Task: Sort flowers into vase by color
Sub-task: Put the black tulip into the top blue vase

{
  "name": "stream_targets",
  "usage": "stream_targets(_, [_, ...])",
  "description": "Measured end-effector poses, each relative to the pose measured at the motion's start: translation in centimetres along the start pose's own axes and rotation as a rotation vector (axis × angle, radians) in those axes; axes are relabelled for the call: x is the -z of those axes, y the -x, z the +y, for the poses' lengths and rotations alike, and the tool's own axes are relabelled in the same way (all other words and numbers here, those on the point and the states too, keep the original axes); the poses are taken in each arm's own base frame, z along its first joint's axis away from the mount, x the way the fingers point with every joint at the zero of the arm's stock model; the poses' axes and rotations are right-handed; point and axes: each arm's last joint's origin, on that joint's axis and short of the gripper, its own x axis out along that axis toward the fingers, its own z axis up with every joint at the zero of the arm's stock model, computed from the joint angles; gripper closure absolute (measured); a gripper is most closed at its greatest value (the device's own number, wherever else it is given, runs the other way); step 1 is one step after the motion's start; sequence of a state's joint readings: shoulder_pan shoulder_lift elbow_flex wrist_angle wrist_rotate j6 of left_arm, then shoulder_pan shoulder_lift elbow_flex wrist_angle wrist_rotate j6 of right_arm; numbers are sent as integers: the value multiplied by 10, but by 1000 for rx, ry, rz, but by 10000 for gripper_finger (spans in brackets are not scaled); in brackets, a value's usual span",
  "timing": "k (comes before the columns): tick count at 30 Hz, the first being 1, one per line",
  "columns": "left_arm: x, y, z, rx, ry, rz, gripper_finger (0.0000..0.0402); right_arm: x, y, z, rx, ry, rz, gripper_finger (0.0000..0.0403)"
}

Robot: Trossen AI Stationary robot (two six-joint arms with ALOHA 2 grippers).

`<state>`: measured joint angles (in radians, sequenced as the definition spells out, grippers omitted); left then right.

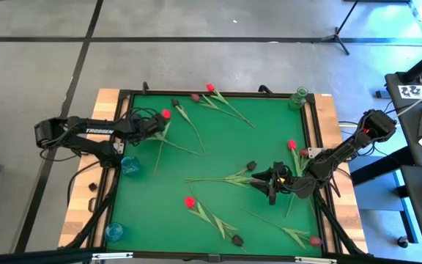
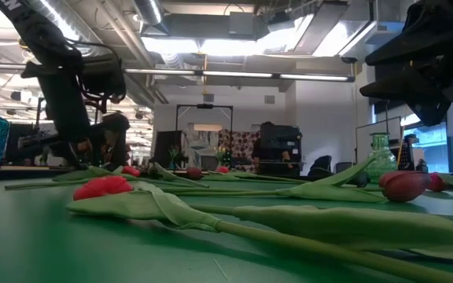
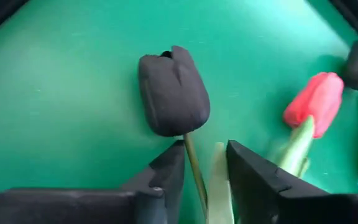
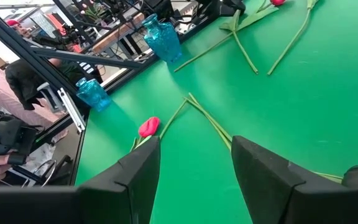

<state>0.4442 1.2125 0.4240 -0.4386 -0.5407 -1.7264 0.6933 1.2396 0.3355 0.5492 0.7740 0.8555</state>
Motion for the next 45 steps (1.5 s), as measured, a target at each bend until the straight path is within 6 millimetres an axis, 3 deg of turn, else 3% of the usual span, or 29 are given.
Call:
stream_targets(5, [1, 0, -6, 56, 2, 6, 386, 0, 0, 0, -1, -5, -1, 205])
stream_targets(10, [-1, 10, -27, 221, -99, 23, 397, -1, 0, 1, -11, -23, -9, 205])
stream_targets(15, [-9, 48, -56, 437, -279, 7, 399, -2, 0, 2, -20, -36, -16, 205])
stream_targets(19, [-16, 91, -66, 630, -446, -19, 400, -3, 0, 3, -23, -42, -21, 205])
stream_targets(25, [-22, 151, -55, 920, -716, -82, 401, -5, 0, 3, 0, -60, -73, 205])
stream_targets(30, [-27, 181, -35, 1101, -835, -107, 401, -8, 0, 3, 36, -77, -133, 205])
stream_targets(37, [-21, 198, -21, 1234, -966, -101, 401, -26, -10, 15, 54, 51, -203, 205])
stream_targets(45, [12, 196, -30, 1241, -1048, -55, 401, -64, -70, 38, 38, 276, -201, 205])
